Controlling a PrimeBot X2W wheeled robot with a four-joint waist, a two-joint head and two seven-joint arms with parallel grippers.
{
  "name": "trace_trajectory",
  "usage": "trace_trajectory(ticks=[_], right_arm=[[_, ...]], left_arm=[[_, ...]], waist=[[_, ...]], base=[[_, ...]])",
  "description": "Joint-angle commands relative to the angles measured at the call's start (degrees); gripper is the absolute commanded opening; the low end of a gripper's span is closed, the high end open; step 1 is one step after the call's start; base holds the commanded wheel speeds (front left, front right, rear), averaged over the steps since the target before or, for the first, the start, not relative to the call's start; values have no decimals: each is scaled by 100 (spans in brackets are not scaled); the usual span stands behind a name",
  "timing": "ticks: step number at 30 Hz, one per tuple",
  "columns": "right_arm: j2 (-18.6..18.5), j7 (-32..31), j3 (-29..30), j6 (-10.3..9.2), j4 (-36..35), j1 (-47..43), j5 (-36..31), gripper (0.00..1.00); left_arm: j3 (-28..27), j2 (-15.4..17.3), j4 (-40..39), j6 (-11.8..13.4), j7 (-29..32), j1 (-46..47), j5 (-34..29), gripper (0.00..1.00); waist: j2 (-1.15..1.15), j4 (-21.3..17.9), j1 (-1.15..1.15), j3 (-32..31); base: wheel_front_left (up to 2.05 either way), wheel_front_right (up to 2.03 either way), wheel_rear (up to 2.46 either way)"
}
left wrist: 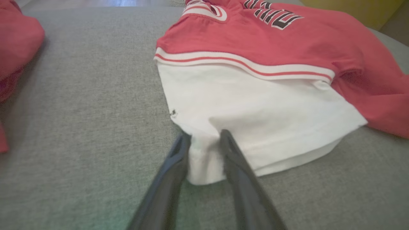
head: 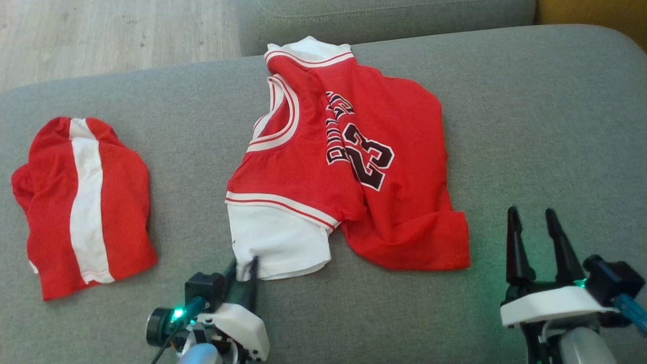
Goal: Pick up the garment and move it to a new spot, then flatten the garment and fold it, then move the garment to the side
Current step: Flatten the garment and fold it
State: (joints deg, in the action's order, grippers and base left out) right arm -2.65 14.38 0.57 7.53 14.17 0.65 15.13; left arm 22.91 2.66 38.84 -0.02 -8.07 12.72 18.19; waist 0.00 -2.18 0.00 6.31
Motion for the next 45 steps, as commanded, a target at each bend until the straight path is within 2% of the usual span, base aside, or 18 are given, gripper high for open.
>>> trace_trajectory(ticks=[1,5,9,12,17,31,32,33,40,45], right_arm=[[-23,18,-174,-4,-72,181,-17,100],[-23,-293,-218,-4,337,187,-61,100],[-23,-588,-290,-4,647,201,26,100],[-23,-802,-470,-4,902,212,-23,100],[-23,-958,-648,-4,1118,238,162,100],[-23,-1260,-936,-4,1584,465,251,100],[-23,-1275,-1010,-4,1578,478,263,93],[-23,-1270,-1067,-4,1565,494,227,0],[-23,-1242,-1117,-4,1379,544,173,0],[-22,-1169,-1001,-4,989,627,186,0]], left_arm=[[-96,29,-75,-23,-40,158,29,0],[-149,27,-280,-147,-366,209,209,0],[-328,25,-741,-79,-636,268,304,0],[-679,24,-1462,81,-688,204,252,0],[-940,23,-2189,102,-691,-85,141,0],[-894,22,-2457,113,-692,-218,152,0],[-898,22,-2459,122,-692,-217,154,0],[-901,22,-2460,129,-692,-216,157,0],[-1057,22,-2509,153,-692,-253,263,0],[-1238,22,-2688,155,-693,-267,434,0]], waist=[[0,0,0,-9],[0,45,0,-40],[0,146,0,-57],[0,247,0,-56],[0,340,0,-45],[0,481,0,1],[0,485,0,5],[0,485,0,6],[0,404,0,-80],[0,293,0,-195]], base=[[0,0,0],[0,0,0],[0,0,0],[0,0,0],[0,0,0],[0,0,0],[0,0,0],[0,0,0],[0,0,0],[0,0,0]])
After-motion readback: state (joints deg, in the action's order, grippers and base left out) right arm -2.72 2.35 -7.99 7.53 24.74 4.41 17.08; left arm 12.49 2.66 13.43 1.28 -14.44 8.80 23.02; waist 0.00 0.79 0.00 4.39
